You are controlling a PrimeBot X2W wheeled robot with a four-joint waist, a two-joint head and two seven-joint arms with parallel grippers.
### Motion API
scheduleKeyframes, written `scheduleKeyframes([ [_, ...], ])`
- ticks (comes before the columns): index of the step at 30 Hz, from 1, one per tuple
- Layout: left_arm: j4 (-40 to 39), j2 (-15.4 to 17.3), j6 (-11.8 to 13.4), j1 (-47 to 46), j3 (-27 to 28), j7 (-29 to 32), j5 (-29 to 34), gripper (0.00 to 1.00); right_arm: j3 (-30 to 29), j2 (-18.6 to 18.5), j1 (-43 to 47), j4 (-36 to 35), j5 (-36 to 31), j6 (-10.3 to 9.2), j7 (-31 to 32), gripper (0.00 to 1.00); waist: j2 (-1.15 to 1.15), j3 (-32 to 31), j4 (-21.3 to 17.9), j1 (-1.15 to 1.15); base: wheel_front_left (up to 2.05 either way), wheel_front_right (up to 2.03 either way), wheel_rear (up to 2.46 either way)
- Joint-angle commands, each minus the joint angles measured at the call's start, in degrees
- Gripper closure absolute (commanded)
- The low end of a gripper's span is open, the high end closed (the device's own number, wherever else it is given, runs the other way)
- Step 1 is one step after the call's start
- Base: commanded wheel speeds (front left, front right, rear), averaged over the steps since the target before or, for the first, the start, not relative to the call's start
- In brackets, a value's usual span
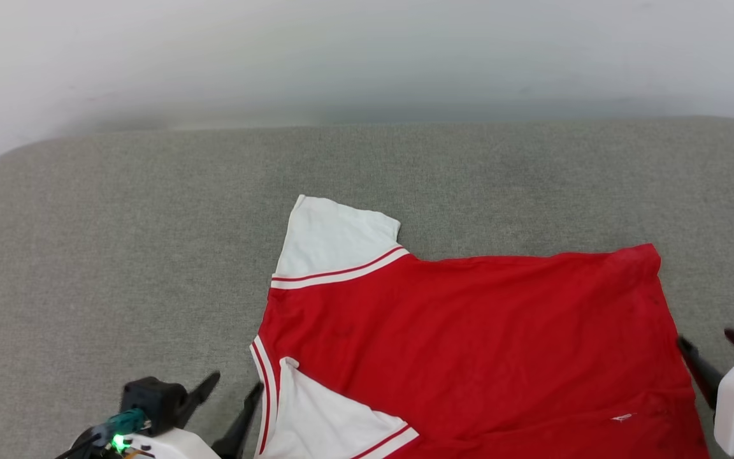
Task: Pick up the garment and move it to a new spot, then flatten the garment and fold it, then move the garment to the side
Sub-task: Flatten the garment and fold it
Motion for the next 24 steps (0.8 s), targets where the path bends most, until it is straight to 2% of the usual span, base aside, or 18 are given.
scheduleKeyframes([
  [1,0.1,-0.61,0.33,-0.48,0.72,-1.9,0.4,0.0,-0.07,0.36,-0.83,-0.4,-0.27,-0.04,-1.64,0.0,0.0,-0.79,-0.02,0.0,0.0,0.0,0.0],
  [6,-0.42,-3.16,1.86,-0.78,4.74,-12.62,2.77,0.0,0.03,2.53,-2.13,-2.32,-1.11,-0.04,-12.78,0.0,0.0,-2.1,-0.06,0.0,0.0,0.0,0.0],
  [12,-3.35,-7.82,3.98,1.38,11.15,-15.14,9.87,0.0,-0.73,7.15,-1.15,-1.84,-2.76,-0.04,-27.56,0.0,0.0,-3.11,-0.25,0.0,0.0,0.0,0.0],
  [17,-5.54,-12.7,2.26,5.36,17.1,-15.15,14.49,0.0,0.59,10.07,0.29,-0.73,-4.71,-0.04,-35.91,0.0,0.0,-3.64,-1.14,0.0,0.0,0.0,0.0],
  [20,-6.44,-15.46,-0.16,6.51,20.79,-15.15,16.17,0.0,1.02,11.06,0.48,-0.19,-5.91,-0.04,-38.75,0.0,0.0,-3.1,-1.78,0.0,0.0,0.0,0.0],
  [24,-6.09,-17.53,-4.17,5.19,24.11,-15.1,18.0,0.0,0.74,12.55,-0.66,-0.44,-7.48,-0.04,-40.62,0.0,0.0,-1.22,-3.03,0.0,0.0,0.0,0.0],
])
